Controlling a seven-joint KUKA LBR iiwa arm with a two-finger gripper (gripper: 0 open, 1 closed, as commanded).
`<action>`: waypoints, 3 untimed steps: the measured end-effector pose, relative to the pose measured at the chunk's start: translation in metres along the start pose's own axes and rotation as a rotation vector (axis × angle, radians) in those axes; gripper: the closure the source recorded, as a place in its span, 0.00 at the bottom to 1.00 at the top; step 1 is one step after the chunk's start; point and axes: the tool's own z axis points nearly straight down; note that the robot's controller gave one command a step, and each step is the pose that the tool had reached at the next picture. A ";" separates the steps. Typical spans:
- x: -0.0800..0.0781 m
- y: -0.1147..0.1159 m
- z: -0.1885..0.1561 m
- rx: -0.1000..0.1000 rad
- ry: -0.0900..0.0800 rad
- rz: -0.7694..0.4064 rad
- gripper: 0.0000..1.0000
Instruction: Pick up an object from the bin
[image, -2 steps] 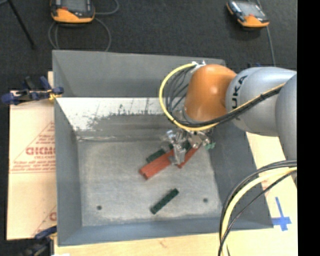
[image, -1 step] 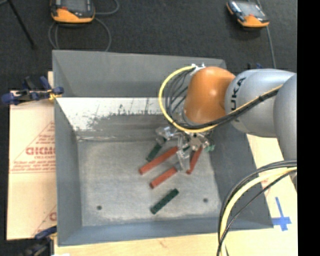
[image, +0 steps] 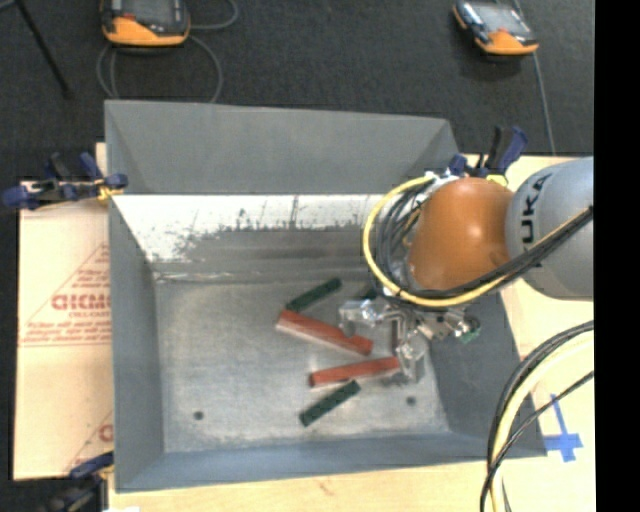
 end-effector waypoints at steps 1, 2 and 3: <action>0.006 0.016 0.021 0.003 -0.006 -0.114 0.00; 0.049 0.045 0.022 -0.005 -0.001 -0.136 0.00; 0.047 0.042 0.021 0.001 -0.005 -0.138 1.00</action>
Offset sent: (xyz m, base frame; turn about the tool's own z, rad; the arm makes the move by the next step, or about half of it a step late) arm -0.0170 0.0104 -0.0226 -0.1197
